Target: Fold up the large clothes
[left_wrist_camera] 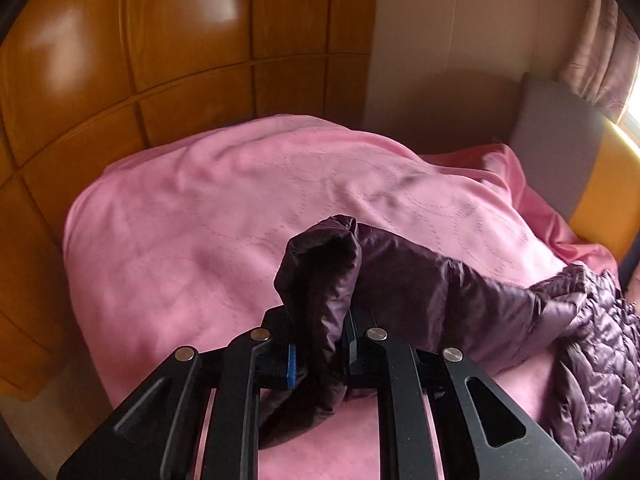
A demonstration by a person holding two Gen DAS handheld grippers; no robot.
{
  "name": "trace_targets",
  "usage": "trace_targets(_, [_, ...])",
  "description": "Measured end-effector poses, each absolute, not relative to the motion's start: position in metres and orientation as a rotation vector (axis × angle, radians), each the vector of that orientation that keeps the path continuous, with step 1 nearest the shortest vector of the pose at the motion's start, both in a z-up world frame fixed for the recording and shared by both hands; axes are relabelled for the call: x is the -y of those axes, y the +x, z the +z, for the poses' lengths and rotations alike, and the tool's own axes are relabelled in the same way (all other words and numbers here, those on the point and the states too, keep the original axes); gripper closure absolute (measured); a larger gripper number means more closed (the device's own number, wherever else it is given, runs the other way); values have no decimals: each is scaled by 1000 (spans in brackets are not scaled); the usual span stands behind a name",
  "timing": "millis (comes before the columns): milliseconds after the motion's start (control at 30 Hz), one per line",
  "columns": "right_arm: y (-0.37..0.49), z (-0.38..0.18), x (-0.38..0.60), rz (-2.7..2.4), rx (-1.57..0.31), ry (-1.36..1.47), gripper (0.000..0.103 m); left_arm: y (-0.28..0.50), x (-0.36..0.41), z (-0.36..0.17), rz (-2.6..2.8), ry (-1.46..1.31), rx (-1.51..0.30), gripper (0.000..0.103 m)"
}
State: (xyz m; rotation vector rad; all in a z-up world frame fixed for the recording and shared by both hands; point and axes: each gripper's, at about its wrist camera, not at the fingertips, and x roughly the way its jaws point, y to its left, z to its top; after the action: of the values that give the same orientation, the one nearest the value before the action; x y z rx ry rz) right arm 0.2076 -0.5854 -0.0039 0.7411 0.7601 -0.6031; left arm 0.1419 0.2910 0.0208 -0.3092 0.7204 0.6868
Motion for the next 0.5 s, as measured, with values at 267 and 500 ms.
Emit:
trace_targets(267, [163, 48, 559, -511, -677, 664, 12, 95, -283, 34, 702, -284, -633, 15])
trace_targets(500, [148, 7, 431, -26, -909, 528, 11, 61, -193, -8, 70, -355, -791, 15])
